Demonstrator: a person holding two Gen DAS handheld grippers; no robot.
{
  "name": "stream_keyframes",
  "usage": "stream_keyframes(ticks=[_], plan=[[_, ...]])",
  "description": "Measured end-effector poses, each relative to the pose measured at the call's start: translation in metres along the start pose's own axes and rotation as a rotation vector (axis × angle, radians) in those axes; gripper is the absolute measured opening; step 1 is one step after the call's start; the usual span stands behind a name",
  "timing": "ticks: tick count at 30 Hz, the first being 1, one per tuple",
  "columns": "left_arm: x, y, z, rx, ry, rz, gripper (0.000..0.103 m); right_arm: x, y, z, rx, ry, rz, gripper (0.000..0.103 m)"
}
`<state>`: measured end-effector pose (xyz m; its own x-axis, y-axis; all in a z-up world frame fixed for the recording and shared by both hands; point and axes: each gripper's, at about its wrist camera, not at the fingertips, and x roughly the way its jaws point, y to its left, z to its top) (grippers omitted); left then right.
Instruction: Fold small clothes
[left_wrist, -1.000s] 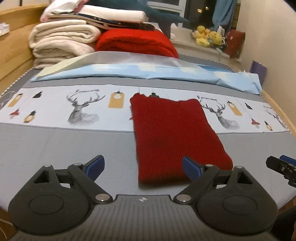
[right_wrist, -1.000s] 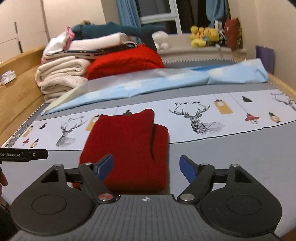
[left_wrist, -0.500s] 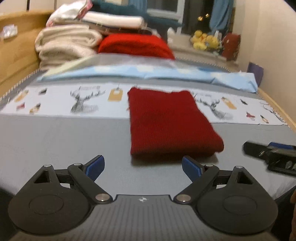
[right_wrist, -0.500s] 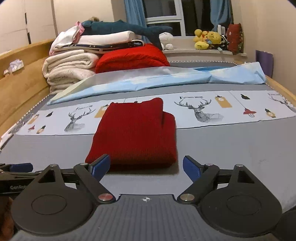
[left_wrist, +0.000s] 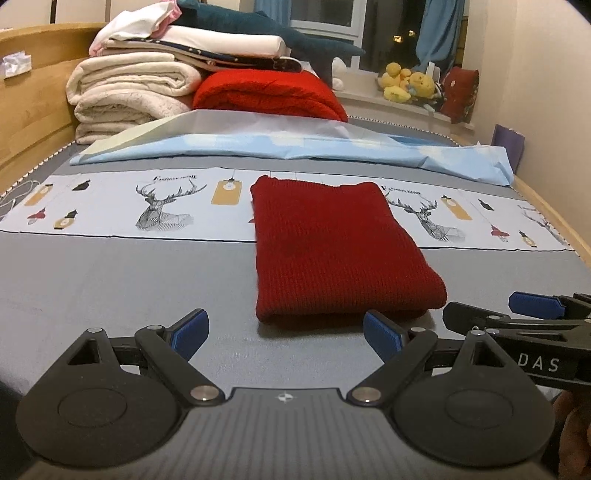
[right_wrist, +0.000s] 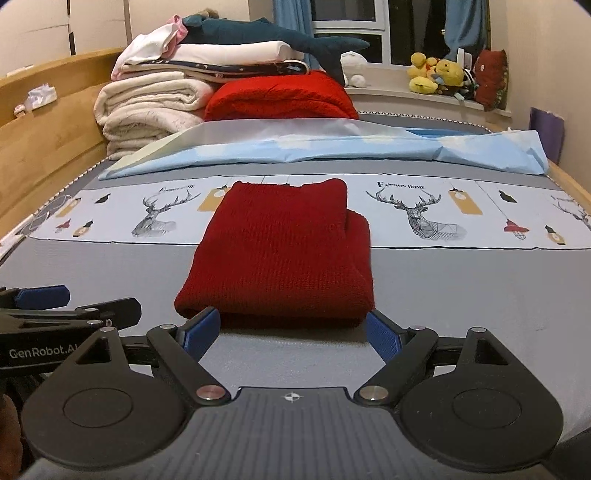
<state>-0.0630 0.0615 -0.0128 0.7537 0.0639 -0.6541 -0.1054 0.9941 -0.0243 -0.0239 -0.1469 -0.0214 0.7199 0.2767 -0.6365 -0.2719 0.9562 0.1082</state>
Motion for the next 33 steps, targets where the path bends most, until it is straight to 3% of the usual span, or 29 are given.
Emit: stream_keyframes(ticks=[33], plan=[[0.0077, 0.0053, -0.0040, 0.005, 0.017, 0.009, 0.093, 0.0042, 0.0079, 0.0005, -0.021, -0.010, 0.001, 0.086]])
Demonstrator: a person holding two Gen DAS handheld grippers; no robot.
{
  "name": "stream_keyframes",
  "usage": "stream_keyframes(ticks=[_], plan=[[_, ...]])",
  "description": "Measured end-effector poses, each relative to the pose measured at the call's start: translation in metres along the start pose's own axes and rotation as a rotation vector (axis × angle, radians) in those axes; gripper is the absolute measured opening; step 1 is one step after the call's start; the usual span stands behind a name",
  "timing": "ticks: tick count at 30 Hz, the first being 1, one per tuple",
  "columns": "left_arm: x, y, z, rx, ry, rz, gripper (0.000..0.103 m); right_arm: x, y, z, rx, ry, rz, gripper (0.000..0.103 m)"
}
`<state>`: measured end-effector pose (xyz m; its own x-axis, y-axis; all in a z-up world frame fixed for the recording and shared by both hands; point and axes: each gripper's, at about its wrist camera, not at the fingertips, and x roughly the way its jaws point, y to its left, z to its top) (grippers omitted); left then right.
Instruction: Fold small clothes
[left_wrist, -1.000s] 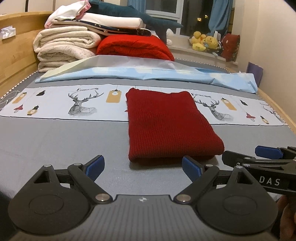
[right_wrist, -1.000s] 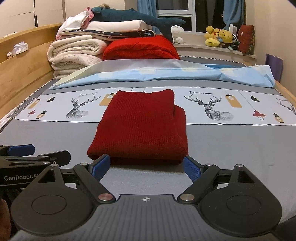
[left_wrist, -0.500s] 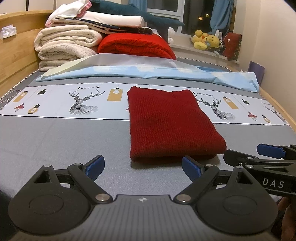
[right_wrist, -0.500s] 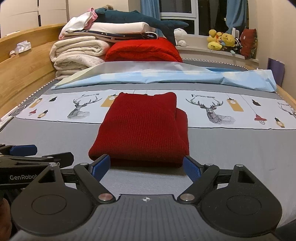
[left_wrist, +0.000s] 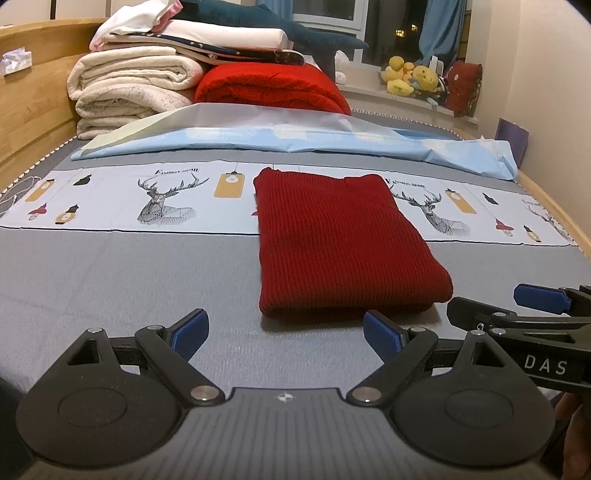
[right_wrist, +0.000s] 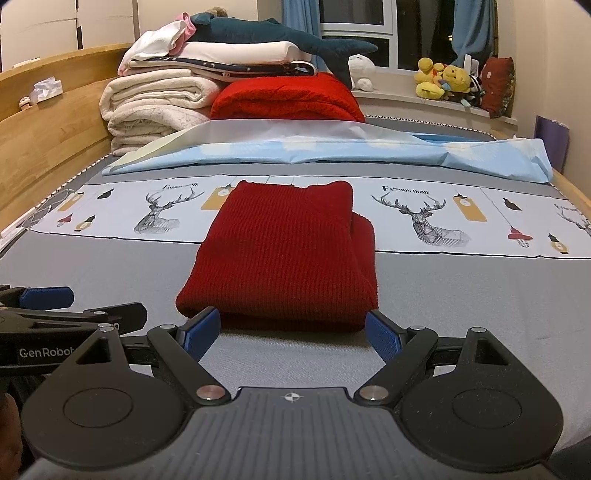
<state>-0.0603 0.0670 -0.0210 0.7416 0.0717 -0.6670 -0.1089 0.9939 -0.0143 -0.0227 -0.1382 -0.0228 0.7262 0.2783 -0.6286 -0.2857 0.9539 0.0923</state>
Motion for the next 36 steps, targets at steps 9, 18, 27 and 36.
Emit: stream_keyframes(ticks=[9, 18, 27, 36], plan=[[0.0014, 0.0009, -0.0006, -0.001, 0.002, -0.001, 0.093, 0.0000, -0.0002, -0.0006, 0.000, 0.001, 0.001, 0.086], [0.0023, 0.0016, -0.0011, -0.002, 0.003, -0.003, 0.093, 0.0002, -0.0009, -0.0010, 0.000, 0.001, 0.001, 0.086], [0.0024, 0.0022, -0.0013, -0.003, 0.003, -0.004, 0.093, 0.0001, -0.0009, -0.0008, 0.001, 0.001, 0.001, 0.086], [0.0028, 0.0023, -0.0012, -0.003, 0.002, -0.005, 0.093, -0.0001, -0.0011, -0.0007, 0.001, 0.002, 0.002, 0.086]])
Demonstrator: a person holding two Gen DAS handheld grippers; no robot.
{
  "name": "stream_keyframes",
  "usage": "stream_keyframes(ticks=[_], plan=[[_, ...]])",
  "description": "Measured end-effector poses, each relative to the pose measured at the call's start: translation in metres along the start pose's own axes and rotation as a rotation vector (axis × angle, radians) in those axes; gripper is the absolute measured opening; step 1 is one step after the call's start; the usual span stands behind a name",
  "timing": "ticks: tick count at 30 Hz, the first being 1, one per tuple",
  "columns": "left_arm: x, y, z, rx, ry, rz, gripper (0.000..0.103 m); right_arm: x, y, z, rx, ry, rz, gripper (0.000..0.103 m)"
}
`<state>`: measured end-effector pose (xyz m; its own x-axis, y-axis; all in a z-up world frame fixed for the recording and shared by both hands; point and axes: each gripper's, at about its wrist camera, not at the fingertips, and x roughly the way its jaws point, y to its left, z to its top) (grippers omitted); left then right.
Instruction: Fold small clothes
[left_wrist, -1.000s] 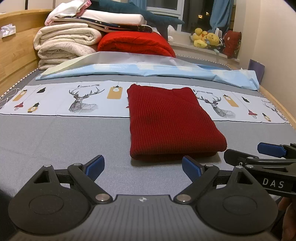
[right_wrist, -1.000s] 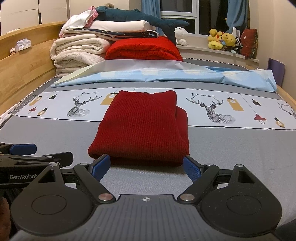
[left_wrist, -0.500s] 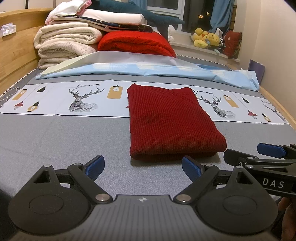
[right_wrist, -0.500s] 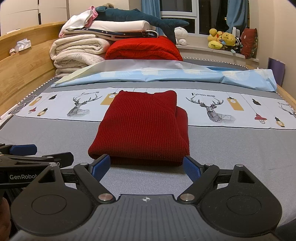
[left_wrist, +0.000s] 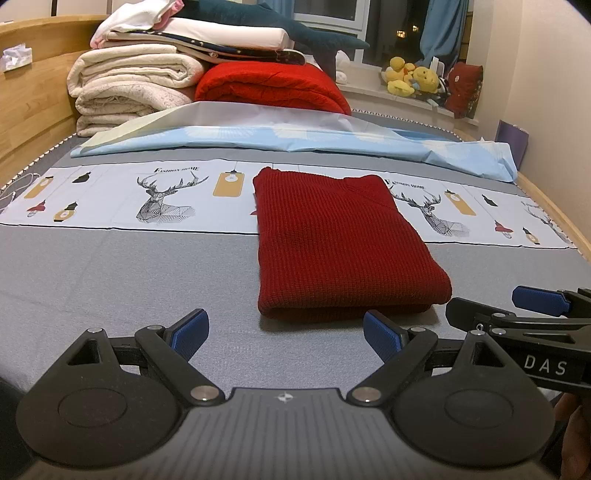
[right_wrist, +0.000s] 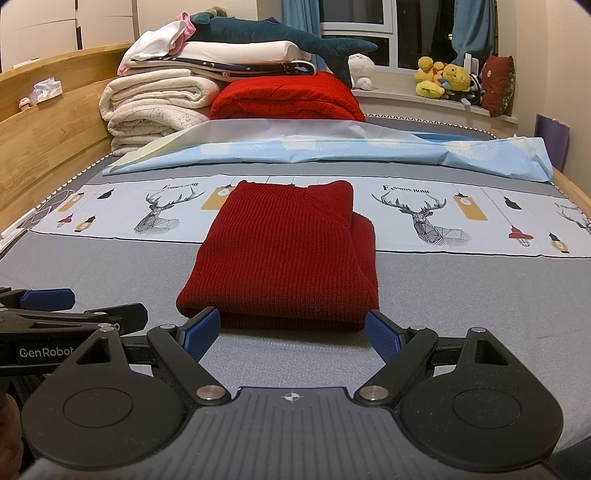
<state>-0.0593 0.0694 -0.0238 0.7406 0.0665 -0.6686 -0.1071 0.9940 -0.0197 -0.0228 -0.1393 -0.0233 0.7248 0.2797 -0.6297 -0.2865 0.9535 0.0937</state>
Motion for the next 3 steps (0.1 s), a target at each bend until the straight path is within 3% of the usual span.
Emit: stream_keyframes(ticks=[3], plan=[[0.0005, -0.0006, 0.0001, -0.001, 0.001, 0.000, 0.093, -0.0001, 0.0000, 0.0000, 0.000, 0.000, 0.000, 0.086]])
